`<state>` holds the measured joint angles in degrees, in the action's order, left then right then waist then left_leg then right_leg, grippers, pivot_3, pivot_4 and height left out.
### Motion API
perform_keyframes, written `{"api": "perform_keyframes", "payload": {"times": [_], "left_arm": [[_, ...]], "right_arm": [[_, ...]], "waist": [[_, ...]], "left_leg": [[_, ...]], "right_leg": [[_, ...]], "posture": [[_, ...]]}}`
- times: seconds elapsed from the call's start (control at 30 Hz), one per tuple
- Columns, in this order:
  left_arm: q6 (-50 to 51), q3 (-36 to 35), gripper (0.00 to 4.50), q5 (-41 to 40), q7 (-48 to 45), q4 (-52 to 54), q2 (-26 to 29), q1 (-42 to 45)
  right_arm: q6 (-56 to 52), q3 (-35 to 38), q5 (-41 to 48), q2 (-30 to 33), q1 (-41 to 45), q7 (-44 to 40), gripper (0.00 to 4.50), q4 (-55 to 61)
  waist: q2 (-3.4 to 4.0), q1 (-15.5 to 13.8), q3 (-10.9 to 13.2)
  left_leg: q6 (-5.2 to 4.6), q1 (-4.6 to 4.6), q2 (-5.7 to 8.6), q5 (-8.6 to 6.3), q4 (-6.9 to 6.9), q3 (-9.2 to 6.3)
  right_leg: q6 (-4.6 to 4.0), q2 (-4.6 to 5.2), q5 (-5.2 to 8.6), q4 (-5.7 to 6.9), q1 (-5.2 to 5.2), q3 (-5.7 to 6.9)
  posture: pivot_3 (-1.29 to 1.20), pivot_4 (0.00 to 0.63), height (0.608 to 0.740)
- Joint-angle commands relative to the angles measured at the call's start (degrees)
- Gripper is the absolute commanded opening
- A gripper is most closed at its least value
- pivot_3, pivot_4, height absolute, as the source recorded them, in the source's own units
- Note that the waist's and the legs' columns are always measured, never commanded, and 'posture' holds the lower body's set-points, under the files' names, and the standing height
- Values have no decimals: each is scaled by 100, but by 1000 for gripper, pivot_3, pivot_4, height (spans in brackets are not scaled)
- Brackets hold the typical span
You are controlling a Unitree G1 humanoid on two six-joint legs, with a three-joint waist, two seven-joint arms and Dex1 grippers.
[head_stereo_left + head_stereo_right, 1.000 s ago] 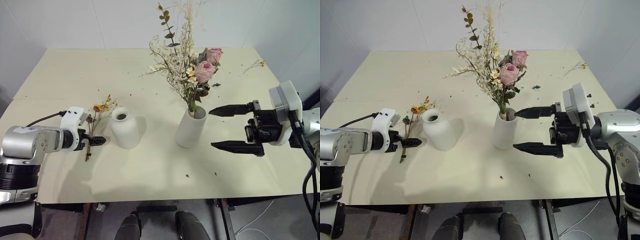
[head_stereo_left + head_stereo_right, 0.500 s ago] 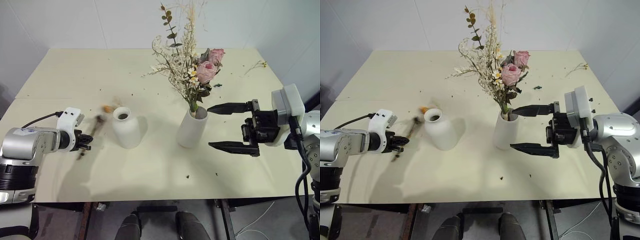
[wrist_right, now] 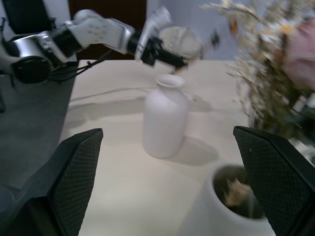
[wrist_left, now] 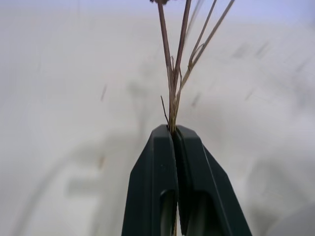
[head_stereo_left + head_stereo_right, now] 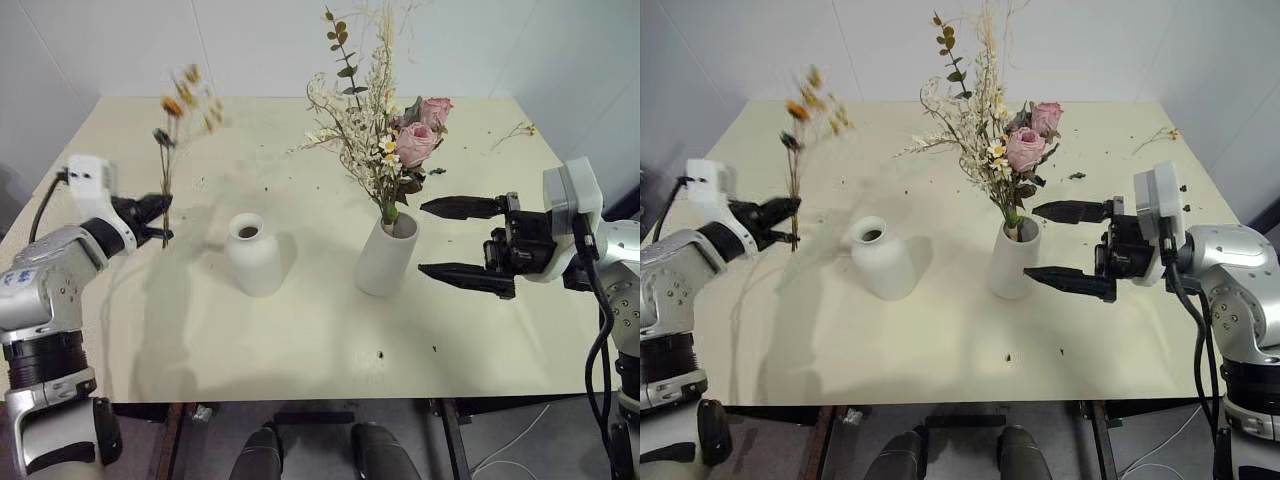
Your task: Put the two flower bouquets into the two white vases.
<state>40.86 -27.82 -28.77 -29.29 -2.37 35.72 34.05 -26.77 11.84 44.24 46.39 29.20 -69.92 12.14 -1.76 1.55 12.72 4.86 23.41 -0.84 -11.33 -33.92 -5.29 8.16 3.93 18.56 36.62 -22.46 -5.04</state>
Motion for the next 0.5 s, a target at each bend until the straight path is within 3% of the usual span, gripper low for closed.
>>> {"api": "perform_keyframes", "payload": {"times": [0.03,0.2,0.33,0.5], "left_arm": [[-616,-485,16,-879,-584,433,-290,53],[-218,-633,16,-2539,-1064,1074,-689,126],[-60,-407,16,-3087,-978,1319,-813,102],[-85,33,16,-3131,-982,1463,-890,-50]], "right_arm": [[255,334,20,-93,-26,142,4500,-39],[284,438,-56,-81,-274,208,4500,-228],[447,547,-163,-140,-391,329,4500,-472],[648,637,-247,-235,-593,519,4500,-503]], "waist": [[0,0,0],[-1,1,-1],[-1,3,-1],[-1,10,-1]], "left_leg": [[0,0,0,0,-1,0],[-1,4,1,-1,-9,-1],[-2,-2,2,-1,-15,1],[-4,-3,1,1,-25,0]], "right_leg": [[2,0,-1,-1,0,0],[10,0,-6,-5,6,-1],[13,-1,-12,-5,13,-4],[14,-5,-21,-6,17,-5]], "posture": [[0,150,740],[0,150,740],[0,150,740],[0,150,740]]}}
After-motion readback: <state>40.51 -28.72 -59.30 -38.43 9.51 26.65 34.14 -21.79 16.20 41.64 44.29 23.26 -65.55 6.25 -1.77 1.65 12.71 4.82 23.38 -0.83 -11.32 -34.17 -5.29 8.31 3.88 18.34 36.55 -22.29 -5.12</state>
